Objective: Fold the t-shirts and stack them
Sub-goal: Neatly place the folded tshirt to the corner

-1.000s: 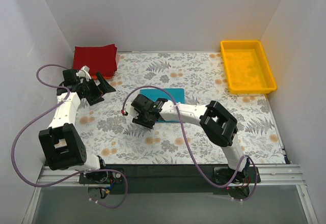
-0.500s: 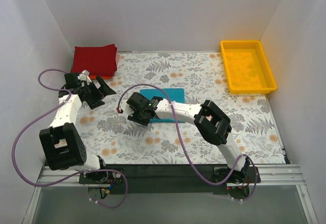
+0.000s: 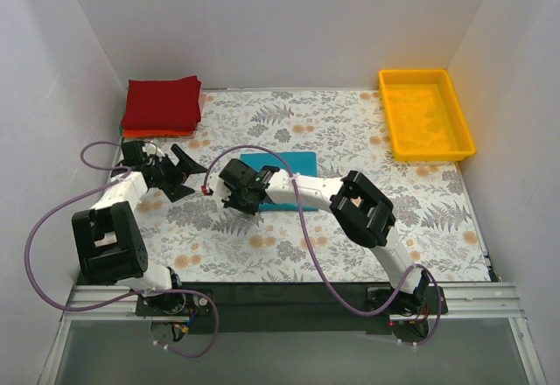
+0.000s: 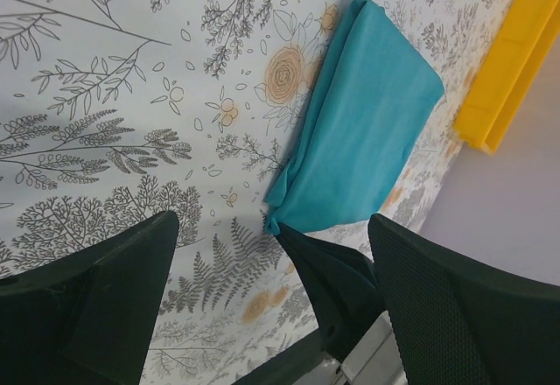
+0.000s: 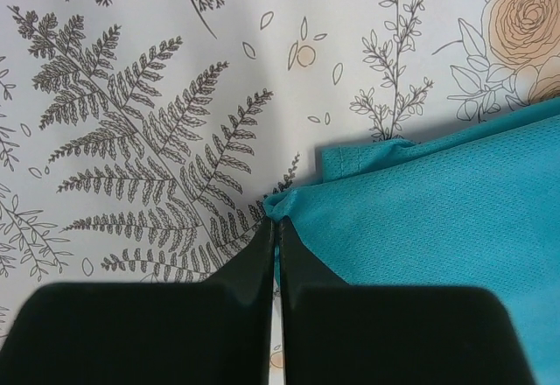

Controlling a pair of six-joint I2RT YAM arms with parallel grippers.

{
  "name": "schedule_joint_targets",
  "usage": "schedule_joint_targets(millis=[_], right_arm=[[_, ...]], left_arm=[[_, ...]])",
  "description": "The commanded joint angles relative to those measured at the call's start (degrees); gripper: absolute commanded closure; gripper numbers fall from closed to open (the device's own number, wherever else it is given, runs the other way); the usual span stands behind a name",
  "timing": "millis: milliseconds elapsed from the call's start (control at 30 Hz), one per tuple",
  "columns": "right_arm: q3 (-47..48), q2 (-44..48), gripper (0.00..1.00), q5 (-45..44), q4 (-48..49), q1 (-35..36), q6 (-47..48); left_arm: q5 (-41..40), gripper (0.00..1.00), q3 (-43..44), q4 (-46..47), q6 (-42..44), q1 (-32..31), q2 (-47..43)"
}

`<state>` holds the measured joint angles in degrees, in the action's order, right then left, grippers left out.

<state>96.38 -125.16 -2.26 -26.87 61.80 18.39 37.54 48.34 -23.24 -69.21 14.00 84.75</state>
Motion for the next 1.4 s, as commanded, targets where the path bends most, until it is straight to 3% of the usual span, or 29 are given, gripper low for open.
schedule_joint_targets(millis=[0, 500, 800, 900, 933, 1067, 1367], right_arm=[[1.88, 3.69, 0.99, 1.82, -0.29, -2.03, 0.59], [5.31, 6.60, 0.99, 7.01, -0.28, -4.41, -0.37], [6.89, 6.69, 0.99, 7.80, -0.28, -4.58, -2.39], [8.12, 6.60, 0.99, 8.06, -0.29, -4.67, -3.45], [8.30, 6.69, 0.99, 8.15, -0.20, -4.67, -3.54], [8.56, 6.60, 0.99, 8.32, -0.20, -4.67, -3.80], [7.95, 7.04, 0.99, 9.20, -0.20, -4.67, -4.33]], left_arm=[[3.07, 0.11, -2.80, 8.02, -7.33, -1.86, 0.15], [-2.20, 0.04, -1.84, 20.51, -17.97, -16.19, 11.92], [-4.05, 0.02, -1.76, 25.62, -24.91, -20.50, 17.20], [-5.11, 0.13, -0.88, 25.79, -27.63, -21.29, 18.96], [-5.89, 0.24, -0.53, 25.71, -28.08, -21.47, 19.31], [-8.70, 0.46, 1.40, 25.36, -29.75, -22.08, 20.54], [-9.33, 0.43, 3.78, 27.37, -29.84, -22.79, 25.11]])
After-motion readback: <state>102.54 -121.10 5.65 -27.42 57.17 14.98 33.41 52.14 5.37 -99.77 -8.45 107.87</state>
